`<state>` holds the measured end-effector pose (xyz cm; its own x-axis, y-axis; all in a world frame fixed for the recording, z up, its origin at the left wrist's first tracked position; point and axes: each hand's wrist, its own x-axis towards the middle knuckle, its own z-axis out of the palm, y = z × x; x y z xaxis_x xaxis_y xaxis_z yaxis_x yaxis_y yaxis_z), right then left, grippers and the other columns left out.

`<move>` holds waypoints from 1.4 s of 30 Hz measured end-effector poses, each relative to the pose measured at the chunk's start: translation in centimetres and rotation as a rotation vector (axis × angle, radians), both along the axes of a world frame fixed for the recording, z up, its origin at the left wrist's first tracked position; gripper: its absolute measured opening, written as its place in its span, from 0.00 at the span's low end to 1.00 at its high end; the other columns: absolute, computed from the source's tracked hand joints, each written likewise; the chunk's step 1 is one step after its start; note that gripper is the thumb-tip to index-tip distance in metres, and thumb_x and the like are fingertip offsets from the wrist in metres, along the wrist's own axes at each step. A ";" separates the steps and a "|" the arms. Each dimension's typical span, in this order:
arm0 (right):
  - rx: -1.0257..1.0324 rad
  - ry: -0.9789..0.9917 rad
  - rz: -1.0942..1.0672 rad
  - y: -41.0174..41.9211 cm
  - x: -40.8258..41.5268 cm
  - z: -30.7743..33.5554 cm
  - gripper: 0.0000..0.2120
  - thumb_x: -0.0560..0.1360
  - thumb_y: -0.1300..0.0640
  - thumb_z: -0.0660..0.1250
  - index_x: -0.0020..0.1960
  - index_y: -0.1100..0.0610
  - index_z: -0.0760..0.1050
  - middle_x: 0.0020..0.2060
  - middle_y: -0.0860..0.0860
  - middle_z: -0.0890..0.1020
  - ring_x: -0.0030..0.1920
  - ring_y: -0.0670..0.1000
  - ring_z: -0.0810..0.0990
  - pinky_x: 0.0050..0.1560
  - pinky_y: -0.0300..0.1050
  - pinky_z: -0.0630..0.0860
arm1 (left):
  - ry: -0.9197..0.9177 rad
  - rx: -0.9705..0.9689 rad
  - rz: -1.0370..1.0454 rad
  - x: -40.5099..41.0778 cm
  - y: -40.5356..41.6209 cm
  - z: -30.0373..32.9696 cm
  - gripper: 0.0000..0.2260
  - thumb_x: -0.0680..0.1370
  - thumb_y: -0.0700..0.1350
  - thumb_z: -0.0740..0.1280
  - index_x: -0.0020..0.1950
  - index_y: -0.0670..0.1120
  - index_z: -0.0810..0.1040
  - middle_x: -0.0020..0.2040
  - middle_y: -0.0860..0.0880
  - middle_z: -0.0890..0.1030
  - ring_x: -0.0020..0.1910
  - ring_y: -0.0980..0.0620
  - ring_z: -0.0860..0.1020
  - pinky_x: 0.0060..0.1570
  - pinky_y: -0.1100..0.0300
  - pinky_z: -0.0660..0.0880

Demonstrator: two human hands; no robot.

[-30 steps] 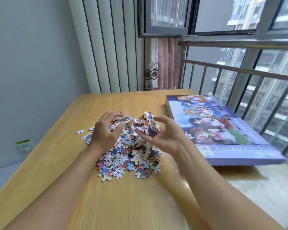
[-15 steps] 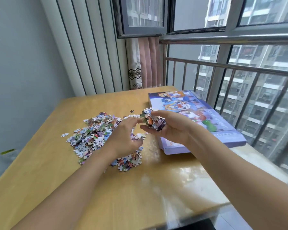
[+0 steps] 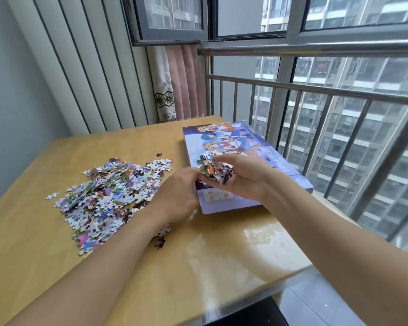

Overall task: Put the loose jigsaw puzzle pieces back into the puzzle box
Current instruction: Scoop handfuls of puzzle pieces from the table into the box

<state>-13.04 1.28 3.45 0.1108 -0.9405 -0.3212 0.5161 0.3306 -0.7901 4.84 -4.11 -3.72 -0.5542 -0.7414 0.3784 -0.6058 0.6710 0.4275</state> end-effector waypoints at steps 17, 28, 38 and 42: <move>-0.001 -0.217 -0.174 3.3 -1.6 3.3 0.15 0.82 0.65 0.64 0.67 0.69 0.70 0.57 0.67 0.81 0.54 0.61 0.83 0.52 0.59 0.83 | 0.356 0.191 0.194 -1.6 -3.9 3.5 0.16 0.80 0.55 0.68 0.41 0.44 0.84 0.36 0.48 0.83 0.37 0.50 0.74 0.36 0.57 0.67; 0.138 -0.231 -0.336 1.4 -1.6 0.7 0.13 0.84 0.64 0.60 0.65 0.70 0.70 0.56 0.66 0.77 0.53 0.60 0.80 0.57 0.56 0.79 | 0.471 0.196 0.211 -2.0 -3.8 6.7 0.16 0.80 0.57 0.68 0.41 0.48 0.86 0.37 0.51 0.84 0.42 0.46 0.81 0.46 0.51 0.77; 0.109 -0.379 -0.487 -1.5 -2.3 2.3 0.18 0.83 0.54 0.54 0.66 0.63 0.73 0.59 0.63 0.82 0.58 0.64 0.82 0.62 0.64 0.76 | 0.466 0.232 0.171 -1.9 -3.2 7.5 0.20 0.80 0.56 0.68 0.33 0.45 0.82 0.24 0.57 0.73 0.33 0.49 0.72 0.44 0.44 0.77; 0.109 -0.539 -0.594 -3.0 -1.4 2.0 0.32 0.75 0.31 0.58 0.62 0.55 0.78 0.53 0.60 0.84 0.53 0.65 0.84 0.57 0.67 0.77 | 0.473 0.254 0.132 -1.8 -3.1 7.3 0.19 0.79 0.58 0.67 0.41 0.44 0.86 0.34 0.48 0.80 0.38 0.48 0.75 0.48 0.42 0.78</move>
<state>-14.43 -1.76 5.46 -0.2313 -0.8574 -0.4597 0.9307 -0.0573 -0.3613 3.03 -7.22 3.59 -0.2632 -0.8937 0.3634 -0.3804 0.4423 0.8122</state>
